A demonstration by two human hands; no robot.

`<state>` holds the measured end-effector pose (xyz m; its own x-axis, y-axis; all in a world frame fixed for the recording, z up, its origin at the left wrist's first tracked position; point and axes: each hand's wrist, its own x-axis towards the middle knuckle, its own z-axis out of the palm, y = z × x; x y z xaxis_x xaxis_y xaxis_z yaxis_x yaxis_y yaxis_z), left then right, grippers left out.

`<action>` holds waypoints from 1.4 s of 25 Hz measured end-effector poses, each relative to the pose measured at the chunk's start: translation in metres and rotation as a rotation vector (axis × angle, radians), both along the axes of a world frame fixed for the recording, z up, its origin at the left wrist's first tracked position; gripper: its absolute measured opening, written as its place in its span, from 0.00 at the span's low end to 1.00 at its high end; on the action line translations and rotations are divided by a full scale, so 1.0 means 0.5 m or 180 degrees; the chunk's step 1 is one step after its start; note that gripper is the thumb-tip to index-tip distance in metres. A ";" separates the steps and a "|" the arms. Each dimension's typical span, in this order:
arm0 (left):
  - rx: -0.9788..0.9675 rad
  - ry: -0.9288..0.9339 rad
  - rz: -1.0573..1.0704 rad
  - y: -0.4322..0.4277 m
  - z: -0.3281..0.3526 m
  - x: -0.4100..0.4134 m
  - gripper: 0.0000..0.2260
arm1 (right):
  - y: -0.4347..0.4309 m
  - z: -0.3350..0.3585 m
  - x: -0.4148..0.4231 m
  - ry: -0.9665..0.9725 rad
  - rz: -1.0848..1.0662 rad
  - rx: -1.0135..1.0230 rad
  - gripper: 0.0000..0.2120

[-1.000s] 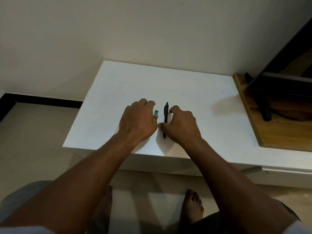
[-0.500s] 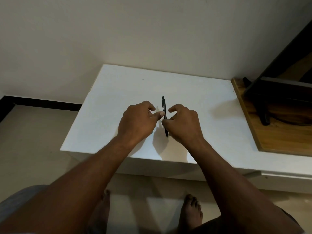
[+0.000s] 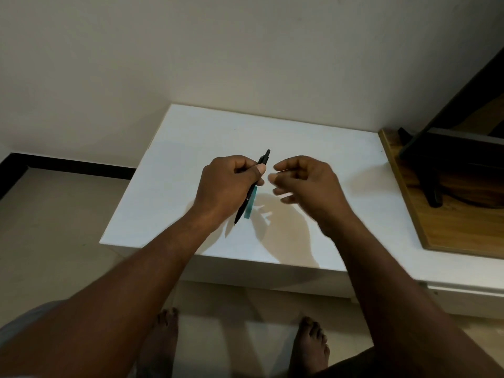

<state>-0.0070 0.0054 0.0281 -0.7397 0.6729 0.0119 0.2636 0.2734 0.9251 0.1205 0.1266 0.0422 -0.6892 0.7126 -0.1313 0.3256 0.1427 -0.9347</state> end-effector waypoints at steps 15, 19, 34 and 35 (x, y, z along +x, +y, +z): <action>0.0007 0.0436 -0.0198 0.004 -0.010 0.009 0.07 | 0.025 0.020 0.016 0.0372 -0.0177 -0.0778 0.06; -0.0044 0.0469 -0.0225 0.005 -0.013 0.008 0.07 | 0.026 0.018 0.015 0.0290 -0.0268 -0.0557 0.06; -0.0130 0.0619 -0.0261 0.009 -0.012 0.015 0.08 | 0.026 0.008 0.009 0.0198 -0.0509 -0.0260 0.07; -0.0124 0.0630 -0.0262 0.008 -0.013 0.015 0.08 | 0.026 0.008 0.009 0.0194 -0.0514 -0.0251 0.07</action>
<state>0.0005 0.0096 0.0218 -0.6680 0.7338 0.1242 0.4620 0.2780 0.8422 0.1251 0.1397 0.0464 -0.5751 0.8038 -0.1525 0.2808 0.0188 -0.9596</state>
